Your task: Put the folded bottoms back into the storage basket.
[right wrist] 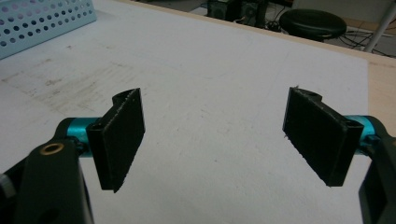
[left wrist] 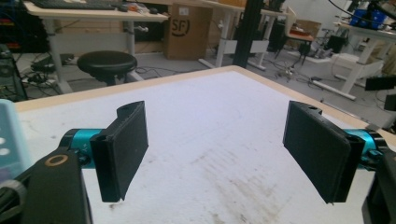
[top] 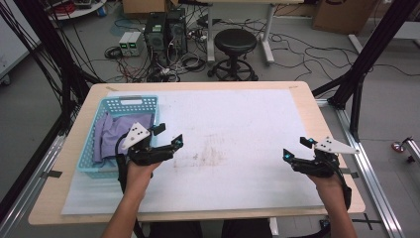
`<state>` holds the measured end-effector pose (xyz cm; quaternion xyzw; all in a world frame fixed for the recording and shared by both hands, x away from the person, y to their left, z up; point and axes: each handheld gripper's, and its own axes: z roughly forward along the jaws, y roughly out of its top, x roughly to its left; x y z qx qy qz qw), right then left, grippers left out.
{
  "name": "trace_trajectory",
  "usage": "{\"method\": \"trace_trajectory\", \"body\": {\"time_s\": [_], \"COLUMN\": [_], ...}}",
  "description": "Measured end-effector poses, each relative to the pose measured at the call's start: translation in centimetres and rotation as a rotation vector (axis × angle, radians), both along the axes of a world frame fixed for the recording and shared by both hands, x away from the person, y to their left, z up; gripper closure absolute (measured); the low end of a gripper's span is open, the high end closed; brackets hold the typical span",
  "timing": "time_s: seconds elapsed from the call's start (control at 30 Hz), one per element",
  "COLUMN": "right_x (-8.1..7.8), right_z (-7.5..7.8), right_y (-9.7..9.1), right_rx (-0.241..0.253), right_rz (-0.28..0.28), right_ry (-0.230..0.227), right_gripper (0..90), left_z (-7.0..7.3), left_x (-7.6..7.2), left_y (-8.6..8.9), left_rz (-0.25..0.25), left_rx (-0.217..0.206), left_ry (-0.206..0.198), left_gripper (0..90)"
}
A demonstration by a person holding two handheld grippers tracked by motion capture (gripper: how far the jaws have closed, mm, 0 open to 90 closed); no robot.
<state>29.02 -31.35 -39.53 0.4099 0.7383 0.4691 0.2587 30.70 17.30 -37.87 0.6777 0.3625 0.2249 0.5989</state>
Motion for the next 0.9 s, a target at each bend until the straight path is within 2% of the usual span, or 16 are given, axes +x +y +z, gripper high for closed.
{"method": "trace_trajectory", "body": {"time_s": [0.2,0.4,0.9], "right_x": [0.0,0.0,-0.1], "right_z": [0.0,-0.1,-0.3], "right_y": [0.1,0.0,-0.5], "right_rx": [0.001,0.002,0.010], "right_rz": [0.002,0.002,-0.010], "right_ry": [-0.002,-0.001,0.008], "right_gripper": [21.0,21.0,20.9], "left_z": [-0.9,-1.5,-2.0], "left_x": [-0.1,0.0,0.4], "left_y": [-1.9,-3.0,-3.5], "left_rz": [-0.031,-0.044,-0.044], "left_rx": [0.020,0.019,0.012], "left_ry": [0.007,0.024,0.037], "left_gripper": [22.1,22.1,22.1]}}
